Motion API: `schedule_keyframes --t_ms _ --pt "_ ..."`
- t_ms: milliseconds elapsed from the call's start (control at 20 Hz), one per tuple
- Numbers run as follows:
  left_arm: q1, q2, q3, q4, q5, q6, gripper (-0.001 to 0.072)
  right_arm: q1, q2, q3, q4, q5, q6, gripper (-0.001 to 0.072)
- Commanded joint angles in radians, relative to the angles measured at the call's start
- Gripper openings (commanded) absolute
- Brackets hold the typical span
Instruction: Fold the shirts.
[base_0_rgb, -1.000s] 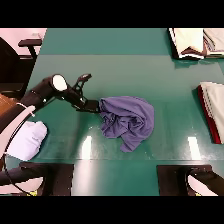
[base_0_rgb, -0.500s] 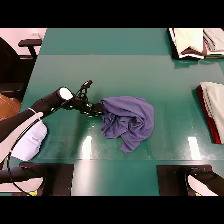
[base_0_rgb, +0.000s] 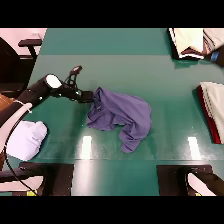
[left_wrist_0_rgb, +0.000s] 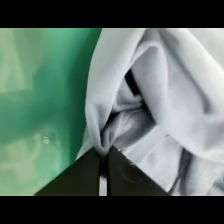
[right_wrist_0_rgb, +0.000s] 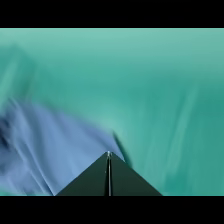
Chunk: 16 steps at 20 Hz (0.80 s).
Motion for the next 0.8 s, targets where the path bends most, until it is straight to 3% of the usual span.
schedule_keyframes --t_ms 0,100,150,300,450,750 --pt "0.038 0.004 0.046 0.127 -0.034 -0.001 0.0024 -0.071 0.056 -0.341 0.011 -0.023 0.032 0.0052" --pt "0.038 0.004 0.047 0.185 -0.034 -0.002 0.0025 -0.072 0.041 -0.549 0.059 -0.069 0.03 0.0414" --pt "0.038 0.004 0.047 0.214 -0.035 -0.002 0.0024 -0.067 0.018 -0.63 0.114 -0.089 0.023 0.0451" --pt "0.038 0.004 0.065 0.26 -0.04 -0.005 0.0024 -0.004 -0.083 -0.784 0.274 -0.234 -0.051 0.045" --pt "0.038 0.004 0.094 0.259 -0.047 -0.023 0.0025 0.095 -0.208 -0.805 0.332 -0.356 -0.072 0.045" --pt "0.038 0.004 0.095 0.259 -0.047 -0.028 0.0025 0.259 -0.446 -0.665 0.402 -0.386 -0.119 0.0451"
